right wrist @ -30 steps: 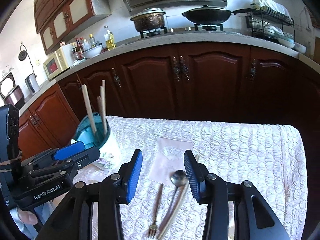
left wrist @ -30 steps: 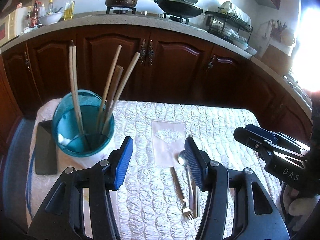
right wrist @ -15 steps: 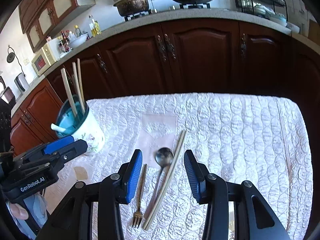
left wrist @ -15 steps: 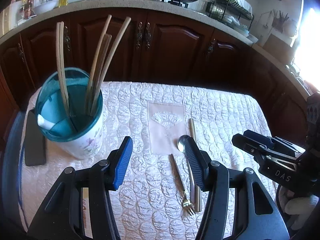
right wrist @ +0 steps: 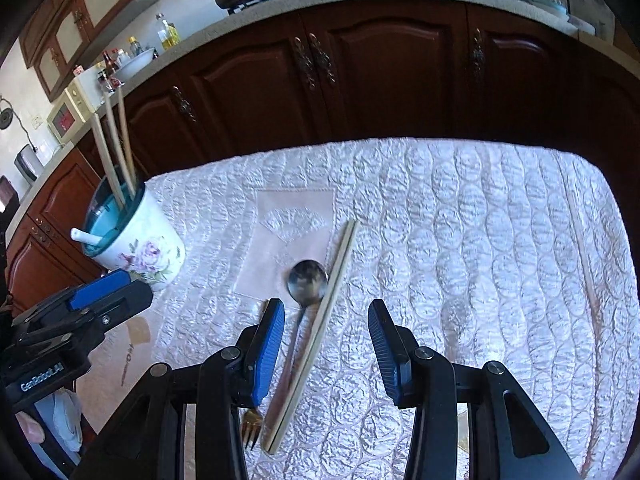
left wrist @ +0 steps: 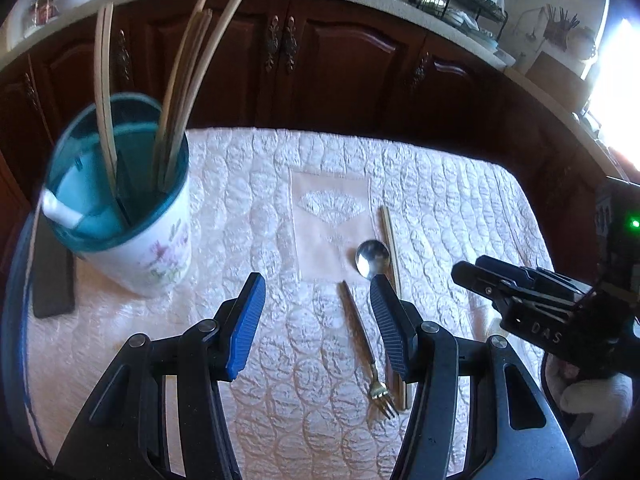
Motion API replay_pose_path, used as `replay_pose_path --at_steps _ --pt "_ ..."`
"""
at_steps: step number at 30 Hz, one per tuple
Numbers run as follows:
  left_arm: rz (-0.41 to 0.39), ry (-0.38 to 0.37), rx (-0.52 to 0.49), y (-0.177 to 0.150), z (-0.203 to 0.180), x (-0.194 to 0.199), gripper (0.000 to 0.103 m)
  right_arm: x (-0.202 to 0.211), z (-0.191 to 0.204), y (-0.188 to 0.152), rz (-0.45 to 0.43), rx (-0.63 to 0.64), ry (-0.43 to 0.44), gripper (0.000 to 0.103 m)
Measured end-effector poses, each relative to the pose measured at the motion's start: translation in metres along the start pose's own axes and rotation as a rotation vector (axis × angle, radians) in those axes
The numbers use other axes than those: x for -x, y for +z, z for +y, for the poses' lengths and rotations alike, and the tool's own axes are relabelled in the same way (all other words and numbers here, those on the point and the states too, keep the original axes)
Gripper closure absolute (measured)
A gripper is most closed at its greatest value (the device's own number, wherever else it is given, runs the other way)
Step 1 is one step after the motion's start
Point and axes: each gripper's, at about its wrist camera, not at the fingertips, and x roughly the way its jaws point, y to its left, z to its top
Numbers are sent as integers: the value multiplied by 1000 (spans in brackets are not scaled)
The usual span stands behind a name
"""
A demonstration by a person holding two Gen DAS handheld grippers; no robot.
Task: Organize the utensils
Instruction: 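Grasp a light wooden chopstick with the right tool while the left tool hovers over the fork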
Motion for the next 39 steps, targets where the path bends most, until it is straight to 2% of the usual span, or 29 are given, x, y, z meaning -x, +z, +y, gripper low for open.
replay_pose_path --at_steps 5,7,16,21,27,28,30,32,34,36,39 --pt "44 -8 5 -8 4 -12 49 -25 -5 -5 53 -14 18 62" --pt "58 -7 4 -11 5 -17 49 -35 -6 -6 71 -13 16 71" --pt "107 -7 12 -16 9 -35 49 -88 -22 -1 157 -143 110 85" --pt "121 -4 18 -15 11 -42 49 -85 -29 0 151 -189 162 101" --pt "128 -11 20 -15 10 -46 49 -70 -42 -9 159 -181 60 103" --pt "131 -12 20 -16 9 -47 49 -67 -45 -10 148 -181 61 102" --pt "140 -16 20 -17 7 -50 49 -61 -48 -8 123 -199 131 102" --pt "142 -19 16 -18 5 -51 49 -61 -42 -5 134 -197 165 100" --pt "141 -20 10 -18 3 -50 49 -68 -31 -2 156 -170 167 88" --pt "138 -19 8 -18 3 -49 49 -78 -22 -2 184 -157 181 86" --pt "134 -12 13 -17 6 -48 49 -92 -16 -4 194 -154 152 89"
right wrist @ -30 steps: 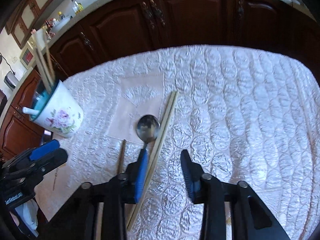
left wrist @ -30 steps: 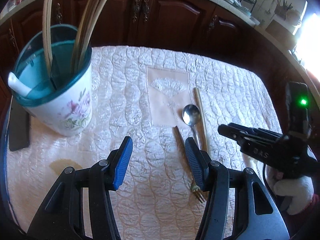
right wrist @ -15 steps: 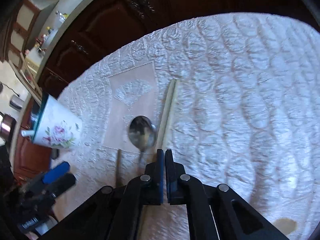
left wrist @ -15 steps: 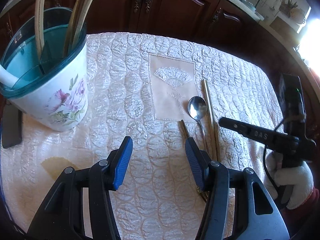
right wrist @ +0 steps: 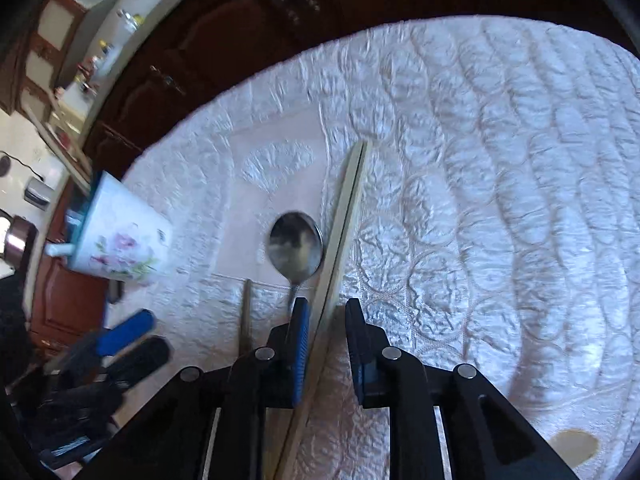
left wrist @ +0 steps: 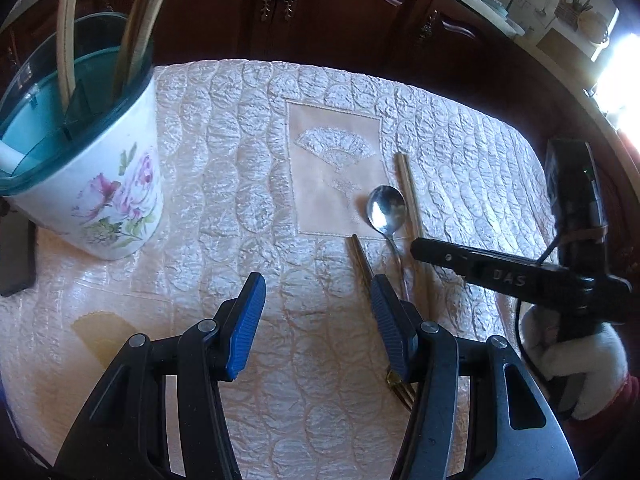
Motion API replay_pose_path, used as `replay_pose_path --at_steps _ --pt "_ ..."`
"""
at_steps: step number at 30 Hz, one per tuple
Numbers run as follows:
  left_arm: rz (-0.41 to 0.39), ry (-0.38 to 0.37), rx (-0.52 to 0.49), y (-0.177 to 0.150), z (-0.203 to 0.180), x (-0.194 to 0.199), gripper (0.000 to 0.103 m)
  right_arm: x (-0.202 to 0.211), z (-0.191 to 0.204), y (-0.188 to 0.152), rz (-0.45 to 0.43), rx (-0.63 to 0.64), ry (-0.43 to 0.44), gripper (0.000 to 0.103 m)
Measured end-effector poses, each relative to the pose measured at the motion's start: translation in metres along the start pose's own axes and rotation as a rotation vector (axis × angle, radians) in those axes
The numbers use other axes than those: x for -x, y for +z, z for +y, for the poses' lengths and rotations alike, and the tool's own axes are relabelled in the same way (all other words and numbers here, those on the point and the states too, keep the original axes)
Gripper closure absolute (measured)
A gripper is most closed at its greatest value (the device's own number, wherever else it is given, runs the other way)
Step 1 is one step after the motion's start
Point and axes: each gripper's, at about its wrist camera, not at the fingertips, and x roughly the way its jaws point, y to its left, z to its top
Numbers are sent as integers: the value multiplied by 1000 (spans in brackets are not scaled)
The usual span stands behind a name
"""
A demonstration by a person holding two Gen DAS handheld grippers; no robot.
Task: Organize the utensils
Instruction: 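Grasp a light wooden chopstick with the right tool while the left tool hovers over the fork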
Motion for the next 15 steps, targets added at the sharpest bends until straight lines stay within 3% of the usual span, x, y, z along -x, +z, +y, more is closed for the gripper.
replay_pose_path --at_steps 5,8,12,15 --pt "-5 6 13 1 5 1 49 9 1 -1 -33 -19 10 94" --pt "-1 -1 20 1 4 -1 49 22 -14 -3 -38 -36 9 94" --pt "4 -11 1 -2 -3 -3 49 35 -30 -8 -49 -56 -56 95" --pt "5 -10 -3 -2 -5 -4 49 40 -40 -12 -52 -76 -37 95"
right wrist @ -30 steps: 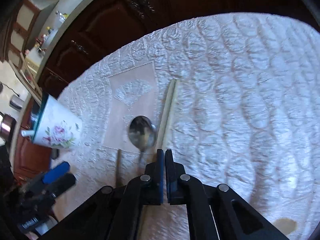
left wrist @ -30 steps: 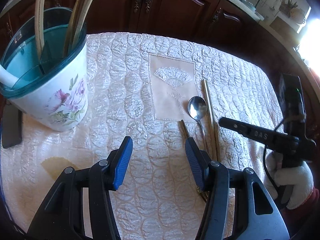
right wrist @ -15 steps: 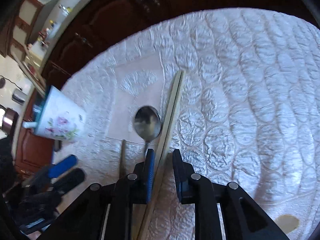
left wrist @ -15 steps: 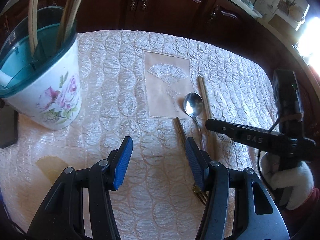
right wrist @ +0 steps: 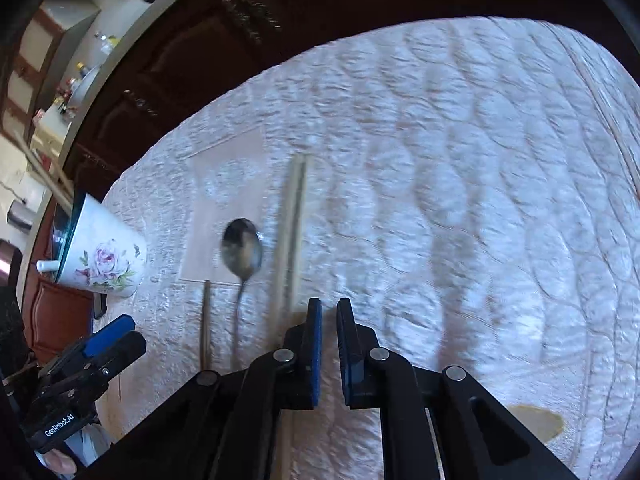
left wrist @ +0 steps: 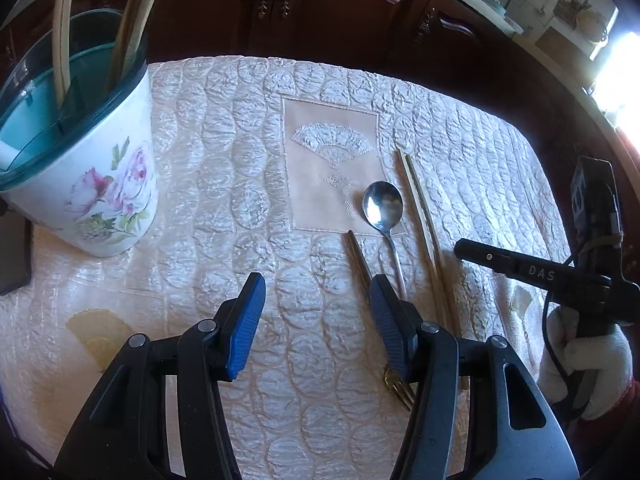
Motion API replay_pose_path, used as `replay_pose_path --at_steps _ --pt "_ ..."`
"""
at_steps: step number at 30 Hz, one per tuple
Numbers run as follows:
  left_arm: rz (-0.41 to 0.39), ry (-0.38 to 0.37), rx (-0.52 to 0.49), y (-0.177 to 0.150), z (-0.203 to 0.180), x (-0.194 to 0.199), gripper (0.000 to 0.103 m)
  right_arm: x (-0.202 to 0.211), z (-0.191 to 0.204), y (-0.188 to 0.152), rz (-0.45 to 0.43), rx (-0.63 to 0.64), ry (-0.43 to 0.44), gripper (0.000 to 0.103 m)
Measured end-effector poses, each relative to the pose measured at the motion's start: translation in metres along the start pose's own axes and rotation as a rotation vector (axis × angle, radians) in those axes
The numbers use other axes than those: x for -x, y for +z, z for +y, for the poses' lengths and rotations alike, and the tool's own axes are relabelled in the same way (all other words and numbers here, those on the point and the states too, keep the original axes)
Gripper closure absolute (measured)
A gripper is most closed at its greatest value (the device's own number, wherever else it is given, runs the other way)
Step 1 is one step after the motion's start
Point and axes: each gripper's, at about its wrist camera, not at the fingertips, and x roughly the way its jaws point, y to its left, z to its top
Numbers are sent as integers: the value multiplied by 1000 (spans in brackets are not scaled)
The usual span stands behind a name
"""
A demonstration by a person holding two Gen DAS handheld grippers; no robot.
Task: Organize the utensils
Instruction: 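Grasp a light wooden chopstick with the right tool while the left tool hovers over the fork, then grasp the gold fork by its handle with the left tool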
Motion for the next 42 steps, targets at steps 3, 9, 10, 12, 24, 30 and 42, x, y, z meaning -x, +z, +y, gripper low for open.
replay_pose_path --at_steps 3,9,10,12,24,30,42 --pt "0 0 7 1 0 -1 49 4 2 0 0 1 56 91" --pt "-1 -2 -3 1 -1 0 49 -15 20 1 19 58 -8 91" --pt "-2 -2 -3 1 -1 1 49 -12 18 1 15 43 -12 97" --pt "-3 -1 0 2 0 0 49 -4 14 0 -7 17 13 97" --pt "57 -75 -25 15 -17 -28 49 17 -20 12 -9 3 -64 79" --pt "102 -56 -54 24 -28 -51 70 -1 -14 37 7 49 -119 79" --pt "78 -64 -67 29 -24 -52 95 -8 7 64 -13 108 -100 98"
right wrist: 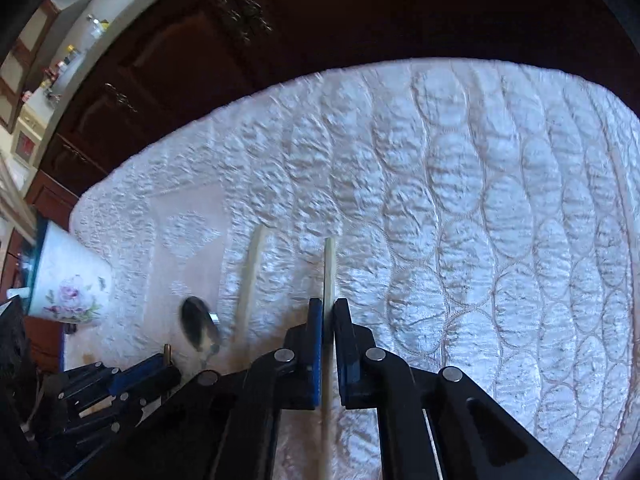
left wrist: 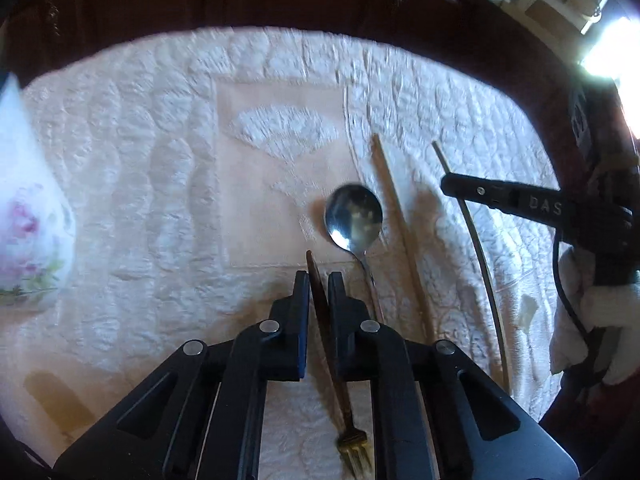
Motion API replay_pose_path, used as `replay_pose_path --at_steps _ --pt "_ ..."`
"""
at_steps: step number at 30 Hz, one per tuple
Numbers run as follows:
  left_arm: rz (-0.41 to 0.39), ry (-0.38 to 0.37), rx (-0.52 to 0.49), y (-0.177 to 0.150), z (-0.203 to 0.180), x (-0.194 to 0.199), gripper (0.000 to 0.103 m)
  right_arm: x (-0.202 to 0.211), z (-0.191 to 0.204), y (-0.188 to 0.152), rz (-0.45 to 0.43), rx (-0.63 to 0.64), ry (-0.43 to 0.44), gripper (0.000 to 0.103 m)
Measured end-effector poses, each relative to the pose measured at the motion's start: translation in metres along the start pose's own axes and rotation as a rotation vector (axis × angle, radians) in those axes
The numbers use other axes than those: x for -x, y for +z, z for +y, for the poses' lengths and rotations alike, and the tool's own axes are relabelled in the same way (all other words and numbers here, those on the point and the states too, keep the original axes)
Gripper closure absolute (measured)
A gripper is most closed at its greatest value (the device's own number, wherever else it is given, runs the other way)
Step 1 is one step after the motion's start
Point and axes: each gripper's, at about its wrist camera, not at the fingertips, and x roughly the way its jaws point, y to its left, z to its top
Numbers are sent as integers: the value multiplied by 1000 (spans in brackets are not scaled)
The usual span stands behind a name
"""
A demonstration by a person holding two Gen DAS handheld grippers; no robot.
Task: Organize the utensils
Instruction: 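Grasp the gold fork by its handle with the left tool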
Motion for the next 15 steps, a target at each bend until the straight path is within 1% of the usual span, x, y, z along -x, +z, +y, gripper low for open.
replay_pose_path --at_steps 2,6,9,13,15 --pt "-27 -17 6 0 3 15 95 14 4 -1 -26 9 19 98" --pt "-89 -29 -1 -4 6 48 96 51 17 -5 -87 50 47 98" --pt "-135 -19 -17 -9 5 69 97 78 26 -10 -132 85 64 98" --pt "-170 -16 -24 -14 8 88 97 108 37 -19 -180 134 79 98" --pt "-168 -4 -20 -13 9 86 97 110 51 -21 -190 158 68 98"
